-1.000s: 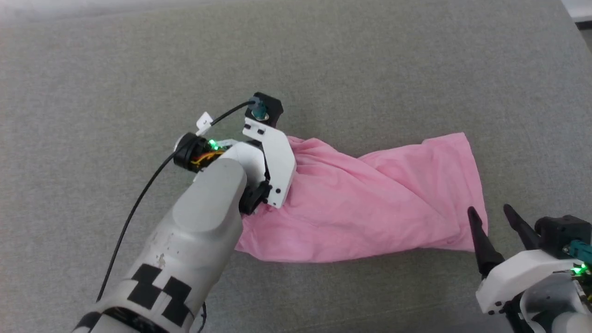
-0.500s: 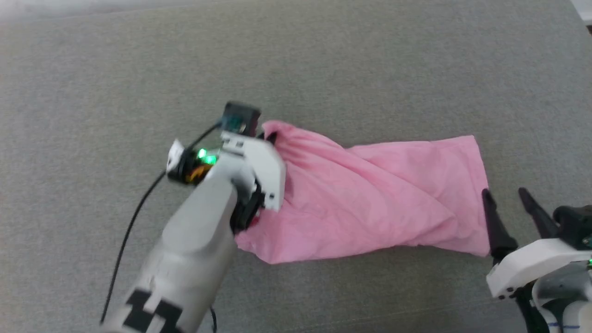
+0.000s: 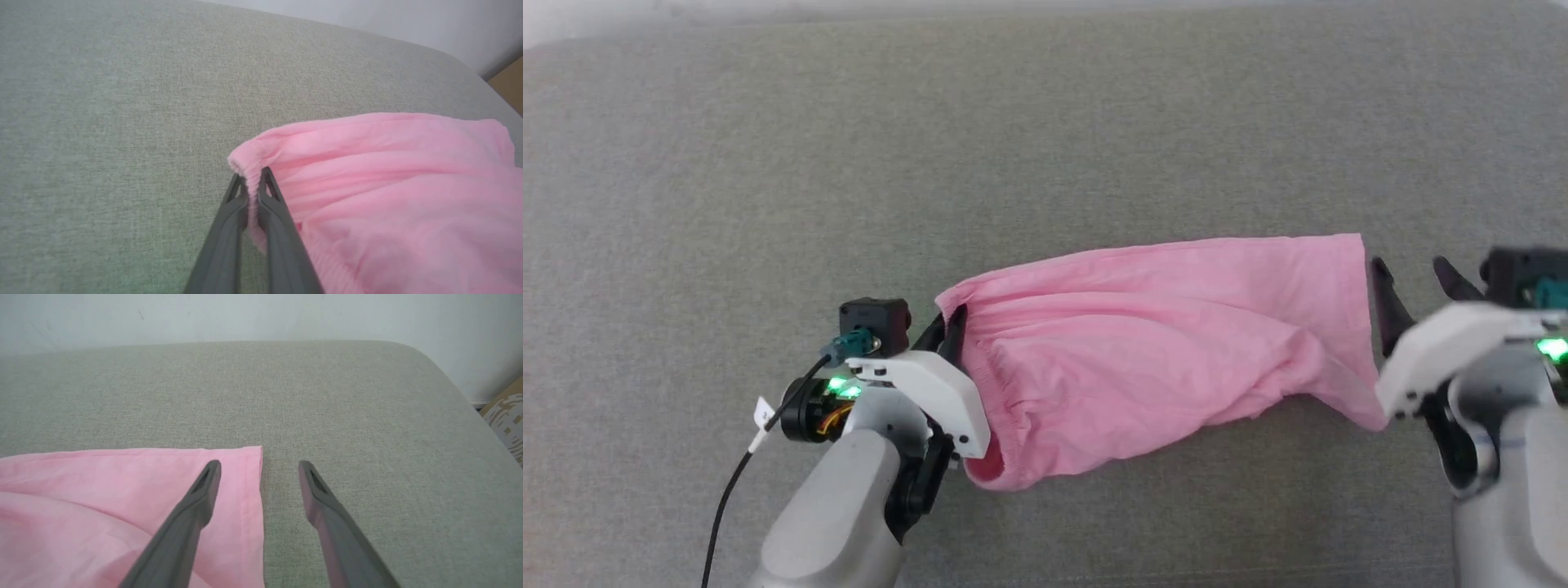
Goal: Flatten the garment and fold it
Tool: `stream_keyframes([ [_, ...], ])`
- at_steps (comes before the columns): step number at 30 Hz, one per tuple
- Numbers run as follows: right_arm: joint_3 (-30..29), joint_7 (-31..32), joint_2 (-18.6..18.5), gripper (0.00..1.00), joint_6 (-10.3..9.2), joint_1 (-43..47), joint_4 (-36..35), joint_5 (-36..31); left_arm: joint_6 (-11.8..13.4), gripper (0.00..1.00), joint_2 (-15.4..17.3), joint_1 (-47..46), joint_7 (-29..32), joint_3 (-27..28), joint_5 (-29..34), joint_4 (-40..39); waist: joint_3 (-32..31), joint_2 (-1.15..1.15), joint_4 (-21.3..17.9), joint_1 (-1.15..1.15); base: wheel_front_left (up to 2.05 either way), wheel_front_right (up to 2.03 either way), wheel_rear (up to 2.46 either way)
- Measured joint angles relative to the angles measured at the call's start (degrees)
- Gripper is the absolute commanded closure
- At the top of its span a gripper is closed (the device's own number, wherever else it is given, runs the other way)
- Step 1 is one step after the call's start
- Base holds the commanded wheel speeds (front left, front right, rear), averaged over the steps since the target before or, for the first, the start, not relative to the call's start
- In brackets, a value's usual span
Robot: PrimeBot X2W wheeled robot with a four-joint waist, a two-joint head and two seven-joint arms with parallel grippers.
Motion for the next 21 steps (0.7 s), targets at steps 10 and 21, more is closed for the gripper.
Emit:
stream_keyframes([
  [10,-3.76,6.71,0.02,0.0,0.0,-19.14,24.4,-4.91,1.0,1.0,0.53,0.31,3.28,-1.23,-0.04,-5.64,2.1,0.0,1.75,0.01,0.0,0.0,0.0],
  [21,-6.7,22.32,-0.43,1.0,0.07,-29.39,36.27,-13.01,0.96,1.0,0.92,0.55,4.45,-2.05,-0.22,-7.02,3.67,0.0,3.52,0.01,0.0,0.0,0.0],
])
